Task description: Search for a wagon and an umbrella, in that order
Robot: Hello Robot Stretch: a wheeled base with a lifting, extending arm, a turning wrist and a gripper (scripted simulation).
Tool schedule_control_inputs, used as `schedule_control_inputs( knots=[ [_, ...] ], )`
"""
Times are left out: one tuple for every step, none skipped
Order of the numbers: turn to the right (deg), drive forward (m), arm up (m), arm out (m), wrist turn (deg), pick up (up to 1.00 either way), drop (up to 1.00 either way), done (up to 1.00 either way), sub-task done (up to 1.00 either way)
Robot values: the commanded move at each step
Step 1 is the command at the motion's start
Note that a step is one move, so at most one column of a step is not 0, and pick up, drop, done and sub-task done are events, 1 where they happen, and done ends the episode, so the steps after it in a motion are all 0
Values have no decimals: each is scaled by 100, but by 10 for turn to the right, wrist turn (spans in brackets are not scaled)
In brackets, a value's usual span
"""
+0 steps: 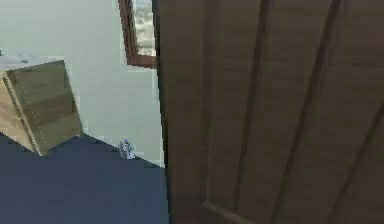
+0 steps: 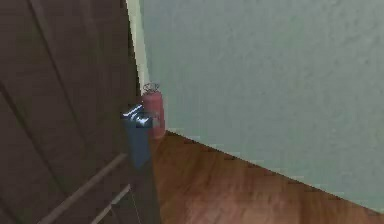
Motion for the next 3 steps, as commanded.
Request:
schedule_control_inputs(
  knots=[
    [-450, 0, 0, 0, 0, 0, 0, 0, 0],
    [-450, 0, 0, 0, 0, 0, 0, 0, 0],
    [-450, 0, 0, 0, 0, 0, 0, 0, 0]
  ],
)
